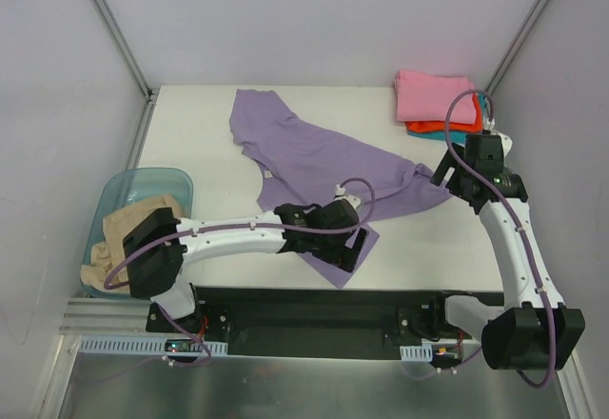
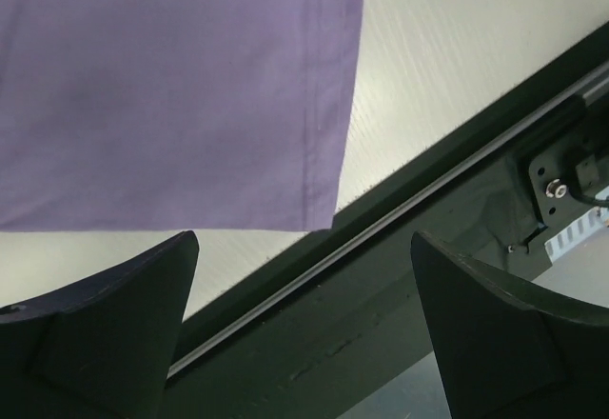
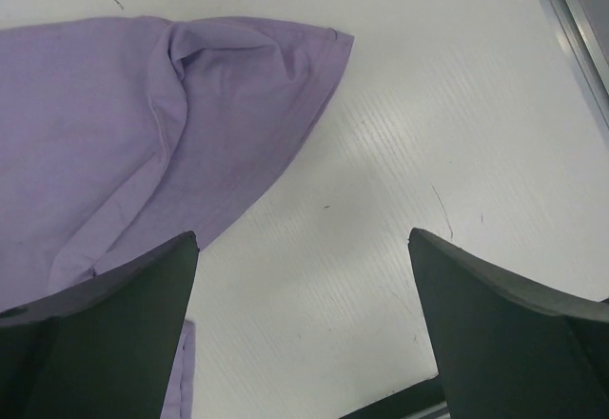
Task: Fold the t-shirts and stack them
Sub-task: Flatten out the tshirt
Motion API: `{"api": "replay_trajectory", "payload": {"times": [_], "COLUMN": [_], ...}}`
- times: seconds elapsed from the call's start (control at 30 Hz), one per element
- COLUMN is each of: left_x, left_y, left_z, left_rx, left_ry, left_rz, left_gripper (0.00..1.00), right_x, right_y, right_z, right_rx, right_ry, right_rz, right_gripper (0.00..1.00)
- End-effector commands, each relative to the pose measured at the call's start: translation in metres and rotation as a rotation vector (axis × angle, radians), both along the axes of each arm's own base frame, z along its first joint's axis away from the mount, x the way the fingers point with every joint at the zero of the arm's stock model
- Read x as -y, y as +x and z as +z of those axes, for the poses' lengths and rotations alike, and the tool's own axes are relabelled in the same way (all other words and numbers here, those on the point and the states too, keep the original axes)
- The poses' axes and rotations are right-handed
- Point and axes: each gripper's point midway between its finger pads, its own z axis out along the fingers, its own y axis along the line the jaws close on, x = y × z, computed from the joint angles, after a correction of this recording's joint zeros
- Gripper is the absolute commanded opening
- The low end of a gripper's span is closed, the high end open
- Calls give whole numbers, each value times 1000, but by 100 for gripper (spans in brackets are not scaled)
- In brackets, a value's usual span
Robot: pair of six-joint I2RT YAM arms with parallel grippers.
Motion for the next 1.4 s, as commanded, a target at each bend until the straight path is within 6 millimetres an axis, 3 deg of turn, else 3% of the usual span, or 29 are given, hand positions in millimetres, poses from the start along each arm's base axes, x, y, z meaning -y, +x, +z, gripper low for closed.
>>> {"api": "replay_trajectory", "payload": {"times": [0.0,0.07,0.13,0.3,0.6,0.77,0.9,1.0,1.17,1.23,1.37], "left_x": [19,21,21,7,18,-3,-28,-55,-120,-132,-143], "left_y": [-24,-31,-37,-44,-45,-42,-38,-27,5,20,57], "left_z": [-20,-26,-40,-59,-75,-84,-85,-81,-54,-42,12], "left_rx": [-42,-64,-99,-129,-174,-161,-127,-54,89,107,218], "left_ry": [50,81,124,229,383,493,583,671,799,758,587], "left_rz": [18,17,43,101,102,167,233,286,511,587,691], "left_gripper": [89,86,73,66,51,42,17,0,0,0,0], "right_x": [5,5,6,10,7,12,14,16,18,14,10], "right_y": [-6,-11,-14,-18,-18,-20,-21,-21,-21,-20,-20], "right_z": [11,10,10,6,4,7,6,4,-2,-6,-21], "right_rx": [63,74,82,111,125,138,135,129,103,91,24], "right_ry": [20,19,22,39,53,43,40,43,35,48,73], "right_rz": [-45,-50,-55,-74,-56,-69,-74,-78,-71,-51,-37], "right_gripper": [97,97,97,97,97,97,97,97,97,97,97]}}
